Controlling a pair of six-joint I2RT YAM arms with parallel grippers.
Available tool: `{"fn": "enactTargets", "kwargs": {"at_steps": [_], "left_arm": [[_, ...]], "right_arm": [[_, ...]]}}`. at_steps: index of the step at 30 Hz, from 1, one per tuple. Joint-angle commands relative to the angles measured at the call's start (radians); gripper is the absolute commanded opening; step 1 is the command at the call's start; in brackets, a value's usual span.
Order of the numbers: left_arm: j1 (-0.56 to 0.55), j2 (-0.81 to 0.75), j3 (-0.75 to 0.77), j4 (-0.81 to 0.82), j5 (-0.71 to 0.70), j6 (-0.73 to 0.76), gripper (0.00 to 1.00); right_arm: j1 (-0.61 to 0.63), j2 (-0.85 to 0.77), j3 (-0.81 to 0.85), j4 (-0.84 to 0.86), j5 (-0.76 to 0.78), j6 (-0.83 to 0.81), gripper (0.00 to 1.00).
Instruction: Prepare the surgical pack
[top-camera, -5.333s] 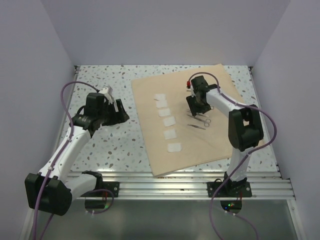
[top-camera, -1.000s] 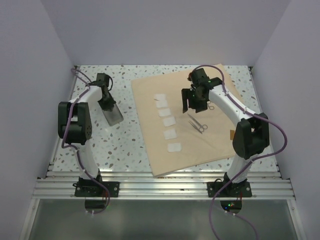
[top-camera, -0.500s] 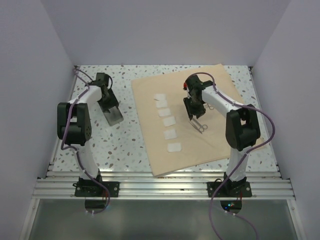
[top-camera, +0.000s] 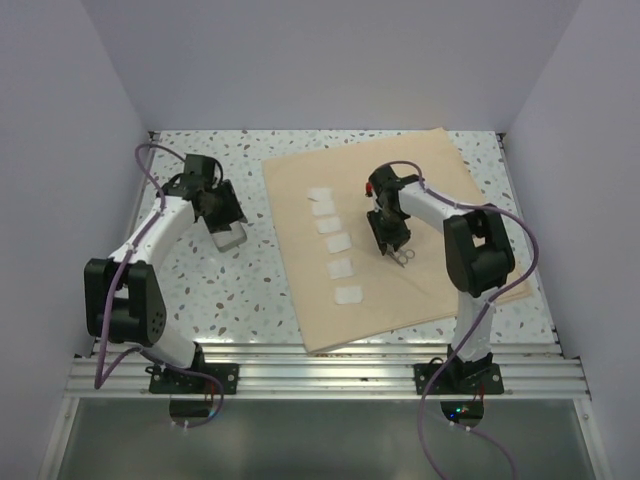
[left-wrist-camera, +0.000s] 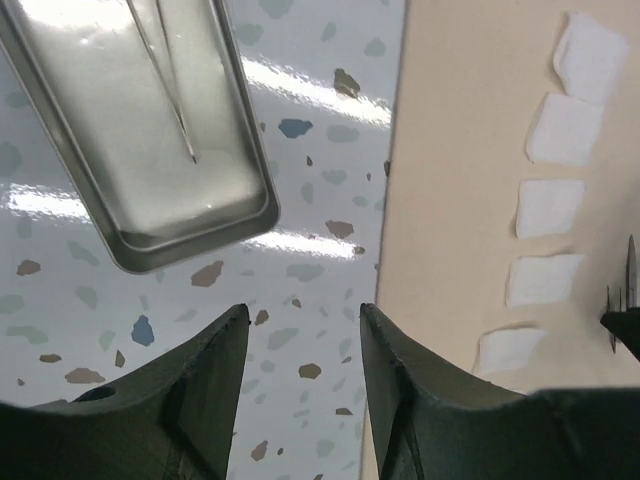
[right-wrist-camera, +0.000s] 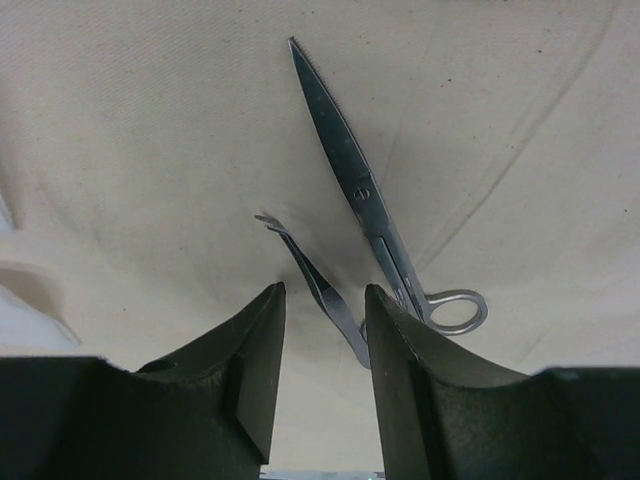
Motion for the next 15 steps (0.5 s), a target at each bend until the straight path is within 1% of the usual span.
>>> {"fn": "enactTargets", "kwargs": {"at_steps": [1,5,8,11,15], "left_arm": [[-0.045,-0.074,-0.037,0.016,0.047,0.027,0.52],[-0.091,-0.098,-0.036,0.002,0.043,0.035,0.51],[-0.119,-0.109,-0.03,-0.002,0.044,0.036,0.51],[-0.144,-0.114,-0.023,0.004,0.064,0.041,0.51],[-0.162,-0.134,-0.042,0.074,0.144,0.035,0.51]], "right_arm": [[0.0,0.024,0.0,0.043,0.003,-0.015,0.41],[-0.002,0.052,0.001,0.052,0.006,-0.019,0.4],[-0.002,0.059,0.012,0.048,0.001,-0.018,0.26],[-0.002,0.038,0.03,0.025,0.018,-0.007,0.19],[0.0,-0.039,0.084,-0.047,0.044,0.028,0.04]]}}
